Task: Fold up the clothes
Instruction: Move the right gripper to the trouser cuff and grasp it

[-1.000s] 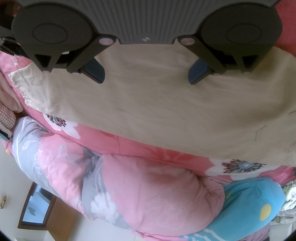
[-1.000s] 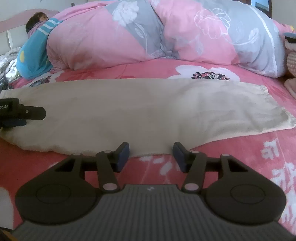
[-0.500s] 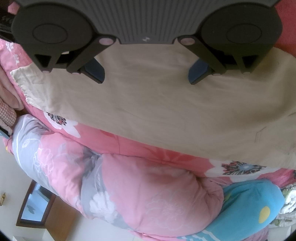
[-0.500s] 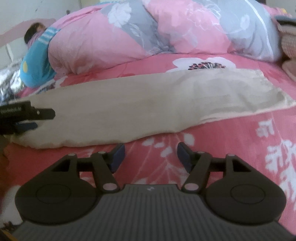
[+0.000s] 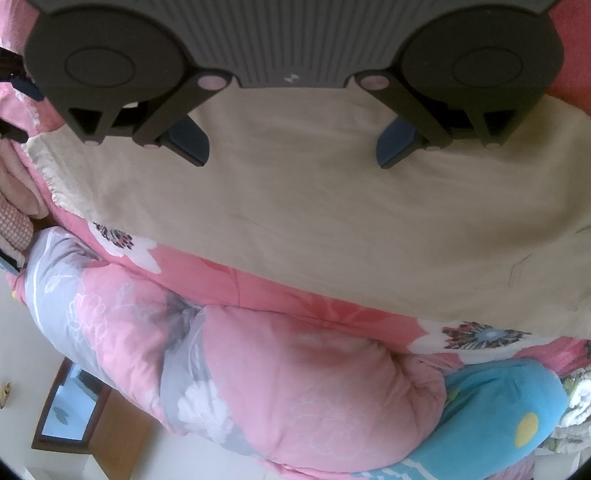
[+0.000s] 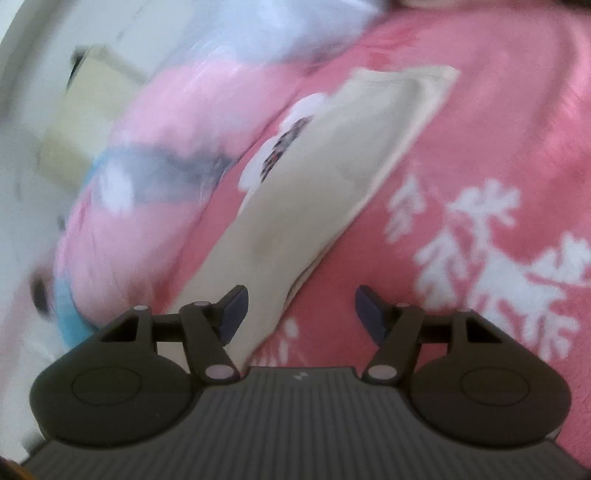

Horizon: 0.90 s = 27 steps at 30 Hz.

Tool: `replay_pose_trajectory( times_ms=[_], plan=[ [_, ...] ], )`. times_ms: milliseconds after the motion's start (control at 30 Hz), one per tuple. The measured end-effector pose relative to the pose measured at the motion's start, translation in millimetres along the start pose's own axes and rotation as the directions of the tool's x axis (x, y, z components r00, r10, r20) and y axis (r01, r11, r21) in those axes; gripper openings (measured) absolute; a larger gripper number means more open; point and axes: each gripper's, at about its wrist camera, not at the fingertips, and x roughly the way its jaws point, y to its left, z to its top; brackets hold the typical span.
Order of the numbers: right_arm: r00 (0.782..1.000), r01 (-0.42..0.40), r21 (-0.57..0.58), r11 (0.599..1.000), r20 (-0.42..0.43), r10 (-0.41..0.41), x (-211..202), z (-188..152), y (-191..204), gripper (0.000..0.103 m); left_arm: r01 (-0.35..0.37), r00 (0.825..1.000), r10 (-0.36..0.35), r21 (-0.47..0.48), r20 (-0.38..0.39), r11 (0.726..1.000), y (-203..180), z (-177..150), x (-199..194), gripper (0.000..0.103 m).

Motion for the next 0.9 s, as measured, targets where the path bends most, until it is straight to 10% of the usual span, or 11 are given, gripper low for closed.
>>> replay_pose_trajectory(
  times_ms=[900],
  plan=[
    [0.993, -0.056, 0.153, 0.987, 0.11, 0.039, 63.0, 47.2, -14.2, 0.066, 0.004, 1.0, -0.004, 0.021, 0.006, 1.0, 0.6, -2.9, -0.2, 0.098]
  ],
)
